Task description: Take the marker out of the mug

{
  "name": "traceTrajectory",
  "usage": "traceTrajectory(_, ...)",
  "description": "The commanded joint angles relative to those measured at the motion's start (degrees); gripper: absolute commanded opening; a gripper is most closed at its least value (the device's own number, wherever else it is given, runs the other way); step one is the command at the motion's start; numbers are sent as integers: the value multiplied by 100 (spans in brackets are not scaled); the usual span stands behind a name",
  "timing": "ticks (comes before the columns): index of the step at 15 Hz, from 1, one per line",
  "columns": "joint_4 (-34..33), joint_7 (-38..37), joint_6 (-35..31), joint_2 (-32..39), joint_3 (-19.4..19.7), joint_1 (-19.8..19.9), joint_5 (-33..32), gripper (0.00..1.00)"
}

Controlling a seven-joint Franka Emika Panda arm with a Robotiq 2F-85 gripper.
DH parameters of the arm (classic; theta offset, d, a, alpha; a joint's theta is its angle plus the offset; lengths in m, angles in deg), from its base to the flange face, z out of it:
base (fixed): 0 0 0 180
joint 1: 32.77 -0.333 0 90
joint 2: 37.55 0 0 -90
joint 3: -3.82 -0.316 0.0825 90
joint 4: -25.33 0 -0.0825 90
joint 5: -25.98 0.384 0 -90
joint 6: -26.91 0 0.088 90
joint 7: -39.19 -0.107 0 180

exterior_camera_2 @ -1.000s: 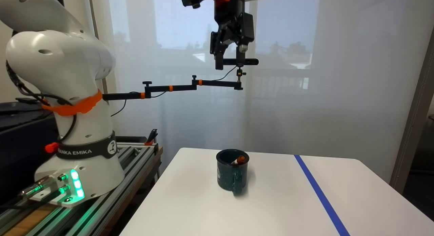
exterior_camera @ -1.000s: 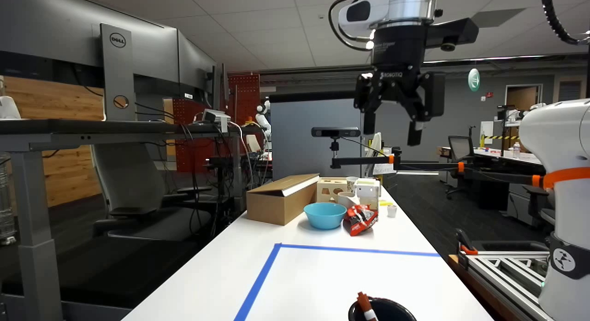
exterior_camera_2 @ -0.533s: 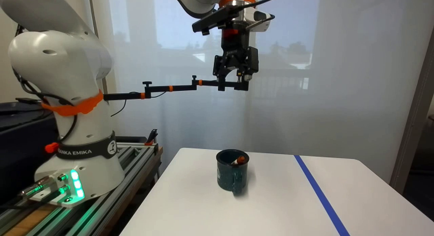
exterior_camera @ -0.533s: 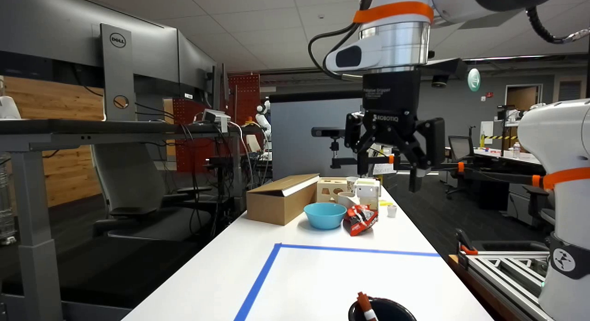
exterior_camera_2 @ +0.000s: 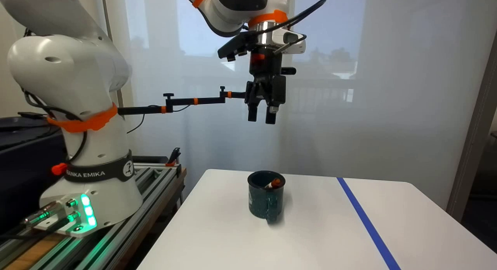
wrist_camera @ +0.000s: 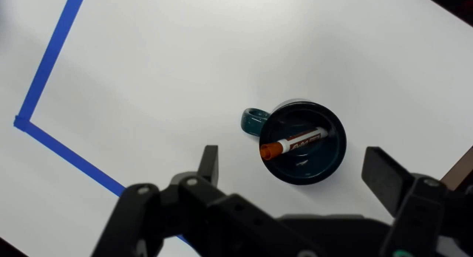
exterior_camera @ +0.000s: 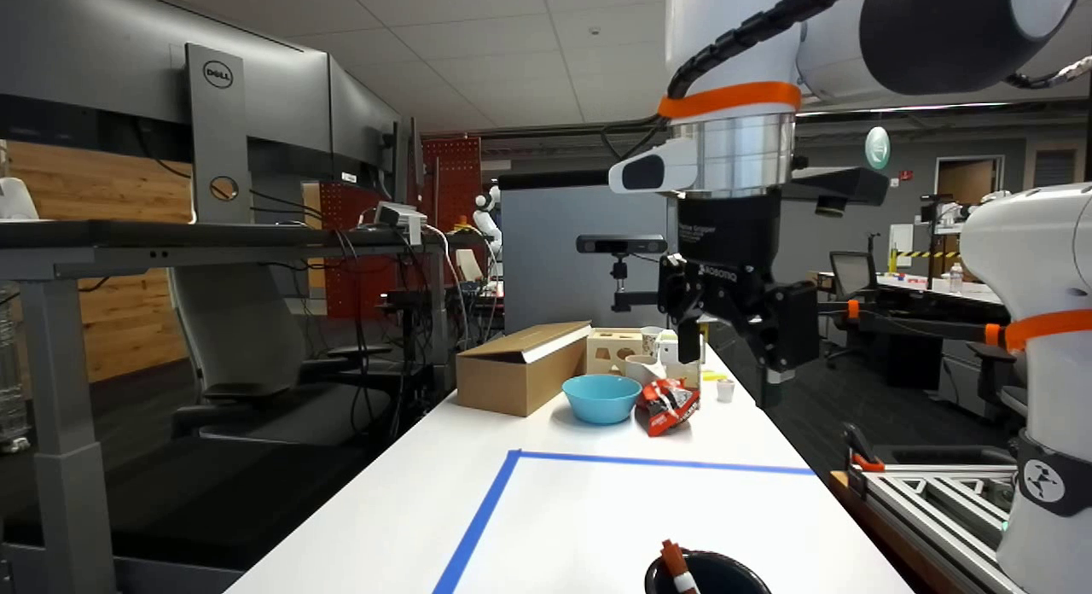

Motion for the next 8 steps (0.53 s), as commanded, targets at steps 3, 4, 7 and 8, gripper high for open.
traceTrajectory(3, 519, -1213, -555, -110, -60, 152, 671, 100)
traceTrajectory(4, 600, -950, -681, -115, 26, 29, 941, 100)
traceTrajectory(7, 486, -929, -540, -1, -83, 150, 799, 100)
traceTrajectory(8, 504, -929, -566, -2, -79, 150, 822, 100)
